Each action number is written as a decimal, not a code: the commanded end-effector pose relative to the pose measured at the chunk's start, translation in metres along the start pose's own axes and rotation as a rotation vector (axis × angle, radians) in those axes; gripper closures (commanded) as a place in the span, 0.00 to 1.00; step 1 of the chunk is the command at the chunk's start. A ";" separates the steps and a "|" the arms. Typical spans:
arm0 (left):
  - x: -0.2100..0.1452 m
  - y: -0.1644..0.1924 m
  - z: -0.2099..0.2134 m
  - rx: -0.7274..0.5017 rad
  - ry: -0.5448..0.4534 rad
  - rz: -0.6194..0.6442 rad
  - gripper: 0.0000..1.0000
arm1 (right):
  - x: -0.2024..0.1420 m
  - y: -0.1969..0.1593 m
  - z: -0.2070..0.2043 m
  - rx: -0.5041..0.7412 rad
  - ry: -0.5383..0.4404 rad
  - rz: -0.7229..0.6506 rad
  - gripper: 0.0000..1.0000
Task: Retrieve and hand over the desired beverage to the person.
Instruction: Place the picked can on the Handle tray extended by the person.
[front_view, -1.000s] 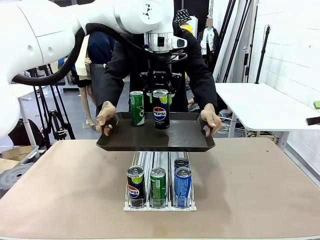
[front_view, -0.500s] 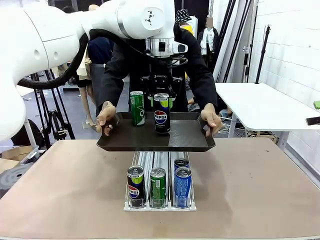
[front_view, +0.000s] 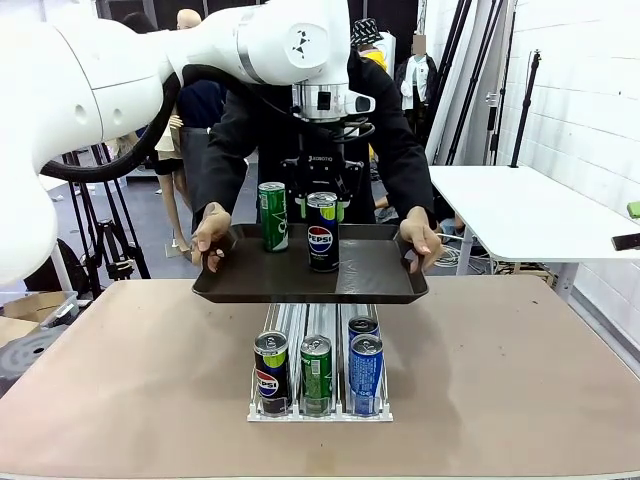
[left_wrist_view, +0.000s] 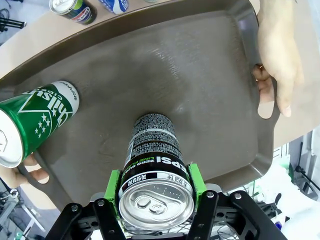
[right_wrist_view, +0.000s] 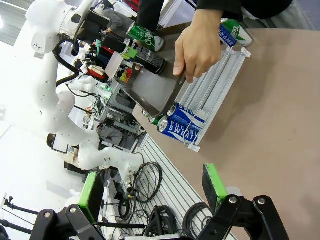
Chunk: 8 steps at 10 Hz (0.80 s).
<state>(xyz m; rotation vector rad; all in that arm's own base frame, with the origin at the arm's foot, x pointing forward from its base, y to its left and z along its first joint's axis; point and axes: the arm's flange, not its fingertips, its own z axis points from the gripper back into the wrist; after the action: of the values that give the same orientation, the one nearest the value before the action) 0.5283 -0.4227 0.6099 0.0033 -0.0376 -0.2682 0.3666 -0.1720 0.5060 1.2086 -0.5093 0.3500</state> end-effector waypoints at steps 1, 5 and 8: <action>-0.002 0.000 0.005 -0.008 -0.007 0.012 1.00 | -0.002 0.000 -0.002 -0.009 -0.009 0.003 0.00; 0.000 0.000 0.000 0.000 0.000 0.000 1.00 | -0.002 0.000 -0.002 -0.009 -0.009 0.003 0.00; -0.002 0.001 0.004 -0.022 -0.004 -0.003 0.79 | -0.002 0.000 -0.002 -0.009 -0.009 0.003 0.00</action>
<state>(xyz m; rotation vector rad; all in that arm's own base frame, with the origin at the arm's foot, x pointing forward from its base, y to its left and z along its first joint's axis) 0.5284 -0.4231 0.6091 0.0019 -0.0361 -0.2685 0.3666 -0.1720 0.5060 1.2086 -0.5093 0.3500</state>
